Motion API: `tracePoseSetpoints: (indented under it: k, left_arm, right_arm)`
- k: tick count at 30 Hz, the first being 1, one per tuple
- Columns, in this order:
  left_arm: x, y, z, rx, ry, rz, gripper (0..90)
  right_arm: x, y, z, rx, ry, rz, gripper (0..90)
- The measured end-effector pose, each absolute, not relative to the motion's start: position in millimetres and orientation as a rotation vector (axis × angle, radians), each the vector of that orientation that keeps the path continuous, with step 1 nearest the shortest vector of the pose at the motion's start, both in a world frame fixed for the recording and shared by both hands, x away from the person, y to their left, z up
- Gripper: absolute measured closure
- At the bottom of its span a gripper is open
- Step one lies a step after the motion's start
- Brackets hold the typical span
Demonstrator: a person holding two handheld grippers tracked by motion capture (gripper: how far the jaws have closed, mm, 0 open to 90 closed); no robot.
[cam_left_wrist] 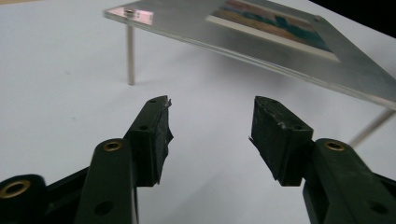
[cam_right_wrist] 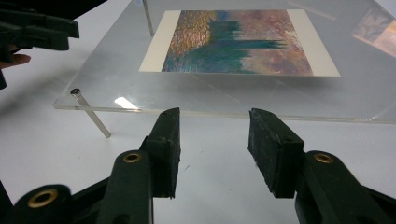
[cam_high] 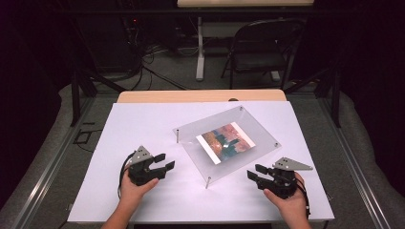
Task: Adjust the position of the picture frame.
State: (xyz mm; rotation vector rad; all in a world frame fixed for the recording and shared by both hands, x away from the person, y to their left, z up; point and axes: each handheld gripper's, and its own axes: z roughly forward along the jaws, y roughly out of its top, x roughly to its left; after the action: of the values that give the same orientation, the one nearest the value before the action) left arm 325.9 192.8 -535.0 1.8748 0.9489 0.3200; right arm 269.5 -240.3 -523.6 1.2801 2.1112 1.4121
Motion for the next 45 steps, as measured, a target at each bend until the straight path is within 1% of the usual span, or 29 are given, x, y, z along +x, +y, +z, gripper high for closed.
tracePoseSetpoints:
  k: [2,6,7,9,11,12,17,23,31,38,43,45]
  left_arm:
    - [340.4,198.9,-536.4,1.861,0.991,0.332,49.0]
    - [360.4,200.1,-543.4,1.901,1.011,0.365,52.0]
    - [360.4,200.1,-543.4,1.901,1.011,0.365,53.2]
    - [373.9,194.9,-547.5,1.933,0.989,0.396,54.9]
    - [378.7,192.8,-547.9,1.946,0.989,0.402,55.7]
    - [387.6,188.0,-548.5,1.938,0.988,0.410,56.3]
    - [406.9,177.1,-549.7,1.941,0.988,0.425,58.1]
    - [418.8,165.3,-556.5,1.996,0.979,0.443,60.8]
    - [428.9,155.4,-562.0,2.008,0.989,0.426,62.3]
    - [436.2,150.4,-563.3,2.014,0.979,0.414,71.2]
    - [439.9,146.5,-563.1,2.033,0.994,0.432,76.2]
    - [441.4,146.8,-563.5,2.037,1.008,0.432,80.3]
  right_arm:
    - [268.3,-240.1,-522.7,1.282,2.119,1.406,53.6]
    - [266.0,-241.0,-521.9,1.281,2.107,1.411,53.6]
    - [266.0,-241.0,-521.9,1.281,2.107,1.411,53.6]
    - [264.5,-242.9,-522.0,1.288,2.101,1.410,53.9]
    - [263.3,-243.9,-522.3,1.294,2.094,1.416,54.1]
    - [262.6,-244.4,-522.3,1.297,2.093,1.416,54.2]
    - [258.7,-247.5,-522.9,1.310,2.086,1.415,54.7]
    - [254.3,-247.6,-522.4,1.307,2.080,1.422,54.9]
    - [248.0,-248.3,-523.2,1.316,2.077,1.411,55.9]
    - [241.0,-252.5,-522.6,1.329,2.059,1.403,56.8]
    - [235.6,-257.0,-522.5,1.344,2.045,1.392,56.9]
    - [233.8,-258.3,-522.3,1.344,2.041,1.387,57.0]
